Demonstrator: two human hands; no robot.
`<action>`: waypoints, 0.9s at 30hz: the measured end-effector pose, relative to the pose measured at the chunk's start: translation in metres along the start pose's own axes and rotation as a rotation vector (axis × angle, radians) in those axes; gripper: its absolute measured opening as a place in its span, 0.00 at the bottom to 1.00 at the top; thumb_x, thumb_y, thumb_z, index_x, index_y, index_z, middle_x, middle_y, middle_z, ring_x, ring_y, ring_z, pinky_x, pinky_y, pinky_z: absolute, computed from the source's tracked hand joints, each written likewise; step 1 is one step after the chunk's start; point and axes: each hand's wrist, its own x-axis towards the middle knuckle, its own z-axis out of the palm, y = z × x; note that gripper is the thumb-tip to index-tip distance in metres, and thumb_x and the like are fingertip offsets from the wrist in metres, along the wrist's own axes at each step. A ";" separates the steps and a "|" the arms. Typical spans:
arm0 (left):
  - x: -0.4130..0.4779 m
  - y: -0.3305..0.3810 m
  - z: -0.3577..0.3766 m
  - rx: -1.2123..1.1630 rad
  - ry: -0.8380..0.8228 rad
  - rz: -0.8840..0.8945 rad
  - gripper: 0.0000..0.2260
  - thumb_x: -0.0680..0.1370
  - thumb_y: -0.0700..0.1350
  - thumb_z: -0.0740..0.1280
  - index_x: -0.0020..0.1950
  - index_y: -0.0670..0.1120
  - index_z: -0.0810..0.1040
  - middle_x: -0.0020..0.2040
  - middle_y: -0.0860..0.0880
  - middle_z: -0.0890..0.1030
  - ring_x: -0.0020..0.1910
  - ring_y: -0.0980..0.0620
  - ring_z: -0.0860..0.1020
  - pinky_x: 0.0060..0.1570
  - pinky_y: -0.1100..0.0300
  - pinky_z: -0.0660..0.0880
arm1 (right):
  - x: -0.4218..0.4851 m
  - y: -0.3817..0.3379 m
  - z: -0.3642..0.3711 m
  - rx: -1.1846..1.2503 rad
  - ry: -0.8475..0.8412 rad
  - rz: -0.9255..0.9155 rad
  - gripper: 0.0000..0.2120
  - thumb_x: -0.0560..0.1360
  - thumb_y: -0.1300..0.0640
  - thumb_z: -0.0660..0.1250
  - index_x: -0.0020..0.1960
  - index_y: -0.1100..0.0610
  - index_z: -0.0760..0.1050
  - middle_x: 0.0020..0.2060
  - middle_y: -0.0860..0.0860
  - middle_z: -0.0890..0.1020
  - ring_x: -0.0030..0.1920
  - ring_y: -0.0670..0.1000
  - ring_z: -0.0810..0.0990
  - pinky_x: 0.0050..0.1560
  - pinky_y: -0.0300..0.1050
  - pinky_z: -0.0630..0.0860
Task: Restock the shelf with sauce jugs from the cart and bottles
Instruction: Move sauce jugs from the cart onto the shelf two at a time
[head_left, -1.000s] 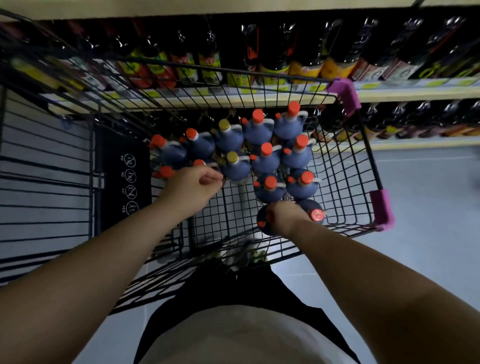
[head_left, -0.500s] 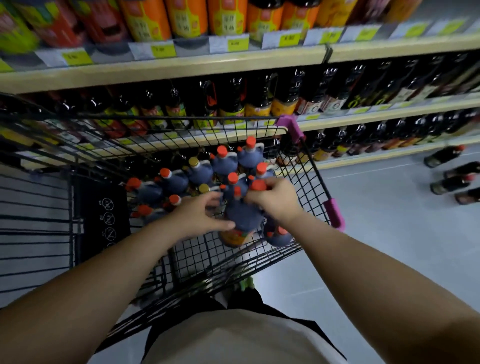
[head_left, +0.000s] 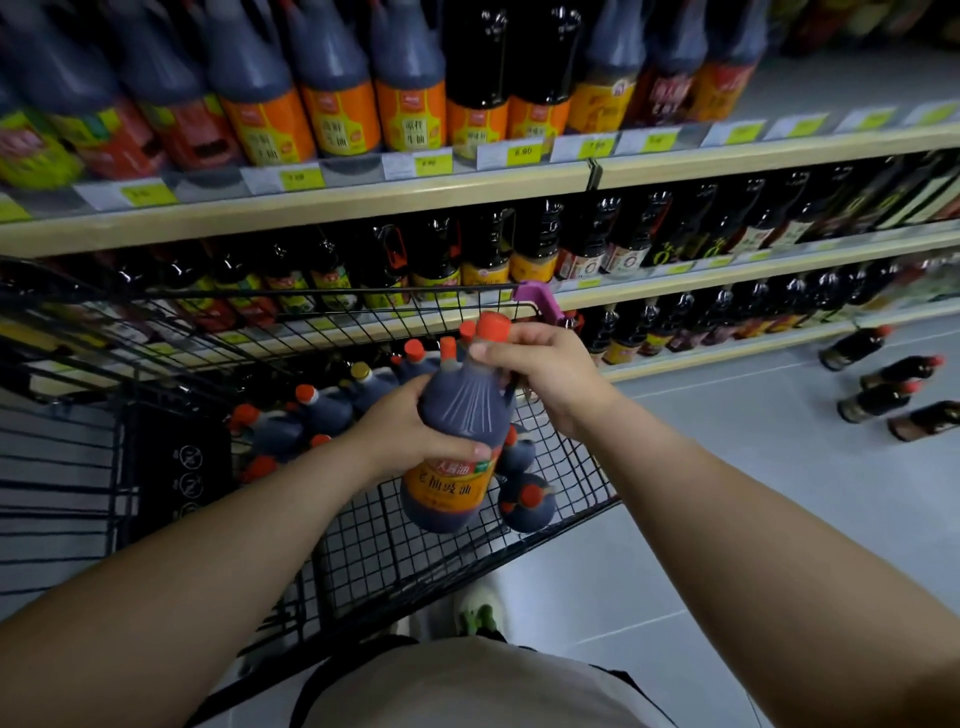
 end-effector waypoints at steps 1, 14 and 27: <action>0.002 0.001 0.003 -0.041 0.019 -0.006 0.35 0.57 0.46 0.83 0.60 0.53 0.75 0.52 0.53 0.83 0.51 0.52 0.82 0.53 0.51 0.79 | -0.001 0.003 -0.005 0.022 -0.005 0.022 0.16 0.69 0.63 0.74 0.56 0.65 0.78 0.43 0.56 0.81 0.41 0.51 0.78 0.43 0.46 0.75; 0.037 0.044 0.050 -0.268 0.166 -0.081 0.36 0.53 0.58 0.81 0.57 0.50 0.78 0.48 0.49 0.85 0.46 0.46 0.84 0.50 0.47 0.80 | -0.037 0.070 -0.022 -0.100 0.018 0.112 0.45 0.59 0.58 0.82 0.69 0.56 0.61 0.57 0.52 0.78 0.59 0.52 0.79 0.61 0.52 0.77; 0.051 -0.022 0.046 0.045 0.251 0.001 0.27 0.74 0.52 0.71 0.70 0.48 0.68 0.58 0.51 0.77 0.55 0.52 0.77 0.45 0.61 0.74 | -0.039 0.122 -0.047 -0.124 0.458 0.189 0.39 0.50 0.43 0.82 0.57 0.54 0.74 0.46 0.51 0.85 0.45 0.52 0.85 0.47 0.55 0.83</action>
